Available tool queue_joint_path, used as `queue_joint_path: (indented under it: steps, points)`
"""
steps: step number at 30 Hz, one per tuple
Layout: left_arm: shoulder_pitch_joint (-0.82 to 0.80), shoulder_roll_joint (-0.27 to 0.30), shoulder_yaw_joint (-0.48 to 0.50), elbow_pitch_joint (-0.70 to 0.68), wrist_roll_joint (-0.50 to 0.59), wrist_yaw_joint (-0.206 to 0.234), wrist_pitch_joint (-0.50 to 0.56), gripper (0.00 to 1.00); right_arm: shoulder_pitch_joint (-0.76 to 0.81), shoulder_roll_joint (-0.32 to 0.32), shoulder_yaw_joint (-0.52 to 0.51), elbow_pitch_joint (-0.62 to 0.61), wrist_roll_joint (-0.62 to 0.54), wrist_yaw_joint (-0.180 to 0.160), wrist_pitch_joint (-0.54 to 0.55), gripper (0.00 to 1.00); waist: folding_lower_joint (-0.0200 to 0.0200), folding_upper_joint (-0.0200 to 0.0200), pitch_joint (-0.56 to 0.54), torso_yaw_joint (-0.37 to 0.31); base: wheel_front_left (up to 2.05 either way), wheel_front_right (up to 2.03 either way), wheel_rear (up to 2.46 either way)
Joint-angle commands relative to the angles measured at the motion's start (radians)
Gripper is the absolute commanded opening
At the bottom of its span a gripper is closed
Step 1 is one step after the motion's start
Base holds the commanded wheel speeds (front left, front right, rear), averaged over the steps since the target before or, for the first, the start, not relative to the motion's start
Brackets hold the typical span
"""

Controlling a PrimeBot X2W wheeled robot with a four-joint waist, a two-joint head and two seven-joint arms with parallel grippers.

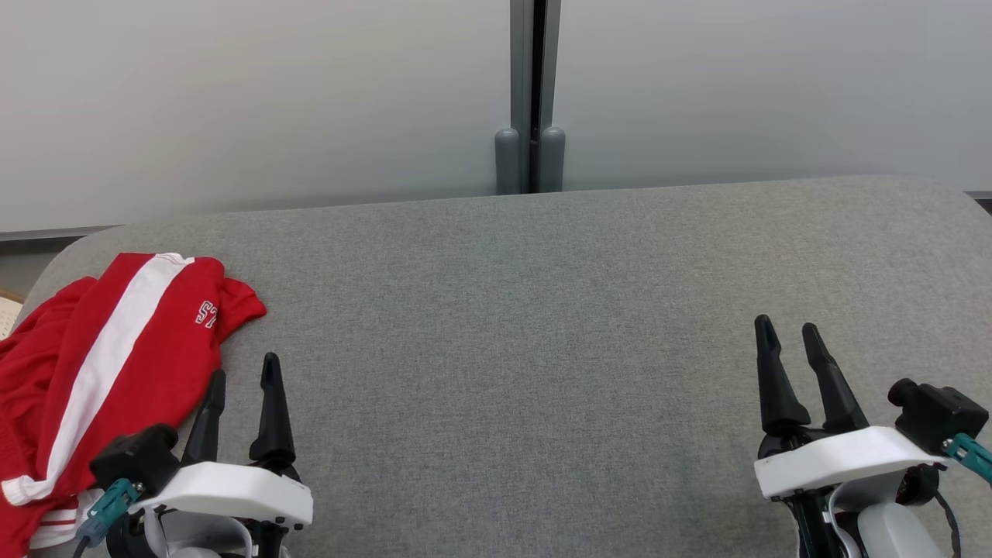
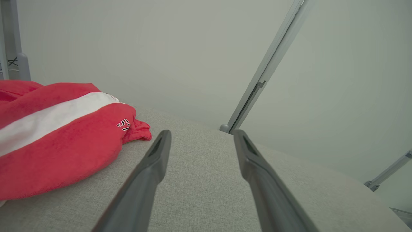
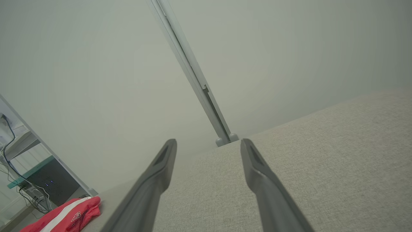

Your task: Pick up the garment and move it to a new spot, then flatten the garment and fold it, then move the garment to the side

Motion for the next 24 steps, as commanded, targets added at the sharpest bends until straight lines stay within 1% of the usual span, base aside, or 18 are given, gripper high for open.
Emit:
queue_joint_path:
  steps: [1, 6, 17, 24]
  points:
    - [-0.009, 0.008, -0.002, -0.007, 0.027, 0.007, -0.009, 1.0, -0.021, -0.008, 0.005, 0.001, -0.025, 0.0, -0.01, 1.0, 0.0, 0.0, 0.0, 0.0, 0.0, 0.0, 0.0]
    - [-0.01, 0.007, -0.001, -0.005, 0.071, 0.013, -0.022, 1.0, -0.028, -0.008, 0.011, 0.027, -0.072, 0.0, -0.023, 1.0, 0.0, 0.0, 0.0, 0.001, 0.0, 0.0, 0.0]
    - [-0.017, 0.004, -0.013, 0.041, 0.148, 0.003, -0.048, 1.0, -0.054, -0.009, 0.035, 0.108, -0.158, 0.0, -0.049, 1.0, 0.0, 0.0, -0.006, -0.001, 0.0, 0.0, 0.0]
    - [-0.021, 0.004, -0.019, 0.055, 0.206, 0.007, -0.062, 1.0, -0.066, -0.012, 0.049, 0.133, -0.213, 0.0, -0.065, 1.0, 0.0, 0.0, -0.01, -0.003, 0.0, 0.0, 0.0]
